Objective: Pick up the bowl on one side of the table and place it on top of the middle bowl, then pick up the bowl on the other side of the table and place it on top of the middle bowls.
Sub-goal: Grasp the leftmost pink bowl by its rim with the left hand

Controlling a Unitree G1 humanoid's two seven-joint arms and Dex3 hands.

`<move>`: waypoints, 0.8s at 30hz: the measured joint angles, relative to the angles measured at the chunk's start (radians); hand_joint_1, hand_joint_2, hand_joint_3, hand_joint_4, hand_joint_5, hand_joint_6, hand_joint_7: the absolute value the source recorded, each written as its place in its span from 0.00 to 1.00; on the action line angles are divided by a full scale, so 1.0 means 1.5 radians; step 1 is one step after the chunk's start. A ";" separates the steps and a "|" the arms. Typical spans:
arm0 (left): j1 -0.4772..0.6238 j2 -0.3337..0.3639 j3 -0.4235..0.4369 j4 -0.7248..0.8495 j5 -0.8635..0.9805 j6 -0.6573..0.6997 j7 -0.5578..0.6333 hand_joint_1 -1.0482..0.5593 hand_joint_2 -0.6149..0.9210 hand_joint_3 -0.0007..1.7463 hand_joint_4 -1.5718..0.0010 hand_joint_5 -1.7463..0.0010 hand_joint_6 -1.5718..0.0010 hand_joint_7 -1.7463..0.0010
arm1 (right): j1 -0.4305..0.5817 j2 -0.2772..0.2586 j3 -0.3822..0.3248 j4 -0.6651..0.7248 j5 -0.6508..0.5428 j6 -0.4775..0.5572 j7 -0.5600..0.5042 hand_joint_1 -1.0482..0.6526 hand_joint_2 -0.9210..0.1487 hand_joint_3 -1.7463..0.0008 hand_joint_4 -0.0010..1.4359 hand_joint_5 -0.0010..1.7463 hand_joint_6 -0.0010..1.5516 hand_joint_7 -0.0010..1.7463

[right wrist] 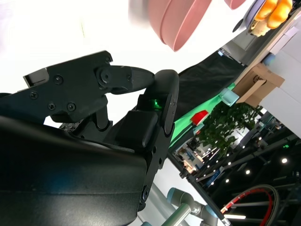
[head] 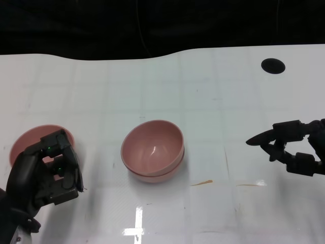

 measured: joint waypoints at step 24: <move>0.048 0.009 -0.013 -0.154 0.083 0.067 0.074 0.79 0.83 0.68 0.53 0.00 0.63 0.07 | -0.019 0.024 -0.008 0.058 -0.076 -0.050 -0.056 0.52 0.33 0.31 0.62 1.00 0.46 0.92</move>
